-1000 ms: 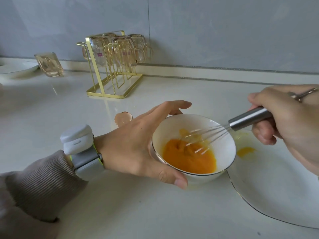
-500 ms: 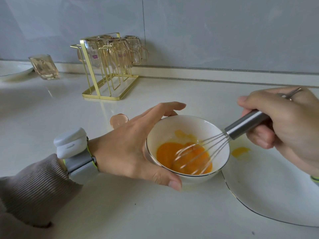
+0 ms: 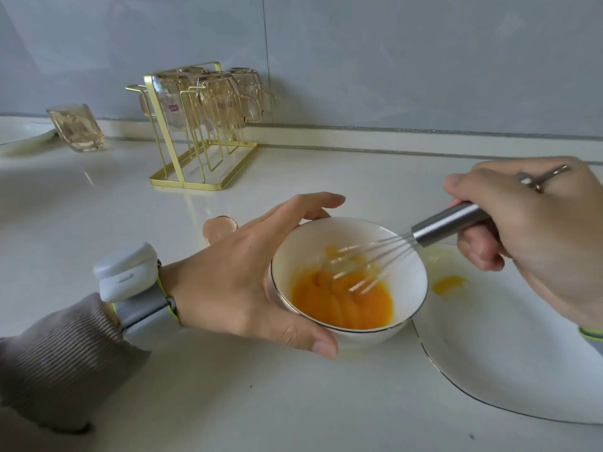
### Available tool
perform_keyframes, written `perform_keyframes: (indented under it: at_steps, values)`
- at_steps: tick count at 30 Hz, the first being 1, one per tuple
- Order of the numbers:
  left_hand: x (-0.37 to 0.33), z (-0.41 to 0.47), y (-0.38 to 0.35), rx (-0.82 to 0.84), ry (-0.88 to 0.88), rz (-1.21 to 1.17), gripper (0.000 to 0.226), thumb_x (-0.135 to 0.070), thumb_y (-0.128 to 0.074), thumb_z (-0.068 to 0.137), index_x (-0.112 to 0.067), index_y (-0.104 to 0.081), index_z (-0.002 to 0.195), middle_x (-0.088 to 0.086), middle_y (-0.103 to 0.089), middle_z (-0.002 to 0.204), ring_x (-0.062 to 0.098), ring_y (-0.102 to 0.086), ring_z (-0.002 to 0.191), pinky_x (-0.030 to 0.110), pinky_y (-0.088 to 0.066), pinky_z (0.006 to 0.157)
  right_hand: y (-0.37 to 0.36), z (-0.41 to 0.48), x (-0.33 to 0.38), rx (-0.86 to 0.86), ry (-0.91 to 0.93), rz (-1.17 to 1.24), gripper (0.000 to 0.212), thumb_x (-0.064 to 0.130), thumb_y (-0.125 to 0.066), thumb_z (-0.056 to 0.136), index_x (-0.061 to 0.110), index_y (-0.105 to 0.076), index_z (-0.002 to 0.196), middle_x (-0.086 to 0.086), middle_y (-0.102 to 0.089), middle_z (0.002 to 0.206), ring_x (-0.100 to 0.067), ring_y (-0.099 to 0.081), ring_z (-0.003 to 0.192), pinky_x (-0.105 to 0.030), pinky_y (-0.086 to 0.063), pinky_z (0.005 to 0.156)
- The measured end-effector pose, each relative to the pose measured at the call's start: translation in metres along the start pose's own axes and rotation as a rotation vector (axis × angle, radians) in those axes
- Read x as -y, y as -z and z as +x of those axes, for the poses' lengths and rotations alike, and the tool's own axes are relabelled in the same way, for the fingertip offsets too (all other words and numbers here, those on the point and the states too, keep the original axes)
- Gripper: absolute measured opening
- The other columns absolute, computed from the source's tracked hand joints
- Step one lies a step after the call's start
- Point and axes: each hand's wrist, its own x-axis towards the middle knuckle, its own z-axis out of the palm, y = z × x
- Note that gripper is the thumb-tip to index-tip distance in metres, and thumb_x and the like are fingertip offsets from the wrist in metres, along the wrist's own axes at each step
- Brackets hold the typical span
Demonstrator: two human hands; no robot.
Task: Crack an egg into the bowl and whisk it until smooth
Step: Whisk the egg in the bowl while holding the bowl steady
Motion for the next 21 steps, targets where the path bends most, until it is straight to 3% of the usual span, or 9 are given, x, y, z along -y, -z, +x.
perform_keyframes:
  at_steps: [4,7,11,15,21]
  values:
    - [-0.0002,-0.0001,0.0003,-0.001,-0.004,-0.006,0.121,-0.093,-0.065,0.049,-0.045,-0.021,0.151,-0.02,-0.048,0.144,0.005,-0.057,0.128,0.023,-0.048,0.102,0.0002,0.0,0.0002,-0.02,-0.013,0.052,0.043,0.019,-0.062,0.086,-0.005,-0.043,0.056,-0.004,-0.035,0.032,-0.023,-0.033,0.032,-0.024,-0.031,0.042]
    - [0.0009,-0.0004,-0.0001,-0.005,-0.01,-0.015,0.121,-0.092,-0.066,0.049,-0.044,-0.021,0.151,-0.018,-0.048,0.145,0.007,-0.057,0.129,0.027,-0.05,0.102,-0.0016,-0.0005,0.0011,-0.037,0.009,0.0,0.041,0.022,-0.062,0.084,-0.003,-0.047,0.055,-0.004,-0.037,0.033,-0.024,-0.034,0.034,-0.026,-0.032,0.044]
    - [-0.0004,-0.0003,-0.0002,-0.008,-0.014,-0.024,0.121,-0.093,-0.065,0.049,-0.044,-0.022,0.151,-0.019,-0.047,0.145,0.005,-0.056,0.13,0.019,-0.049,0.1,-0.0006,-0.0005,0.0029,-0.049,-0.004,0.036,0.042,0.018,-0.061,0.088,-0.006,-0.045,0.056,-0.003,-0.036,0.032,-0.024,-0.033,0.033,-0.024,-0.03,0.041]
    - [0.0004,0.0005,-0.0004,-0.005,-0.013,-0.028,0.12,-0.092,-0.065,0.05,-0.045,-0.022,0.151,-0.019,-0.047,0.146,0.008,-0.056,0.13,0.03,-0.053,0.101,0.0001,-0.0006,0.0012,-0.041,-0.024,0.037,0.042,0.016,-0.062,0.087,-0.005,-0.042,0.056,-0.005,-0.035,0.033,-0.023,-0.033,0.034,-0.023,-0.03,0.041]
    - [0.0002,-0.0004,0.0002,-0.009,-0.019,-0.026,0.12,-0.092,-0.066,0.05,-0.043,-0.023,0.151,-0.018,-0.048,0.145,0.007,-0.057,0.129,0.029,-0.053,0.101,0.0001,-0.0006,0.0015,-0.034,-0.003,0.017,0.04,0.021,-0.062,0.082,-0.008,-0.045,0.059,-0.005,-0.036,0.033,-0.024,-0.033,0.034,-0.025,-0.031,0.044]
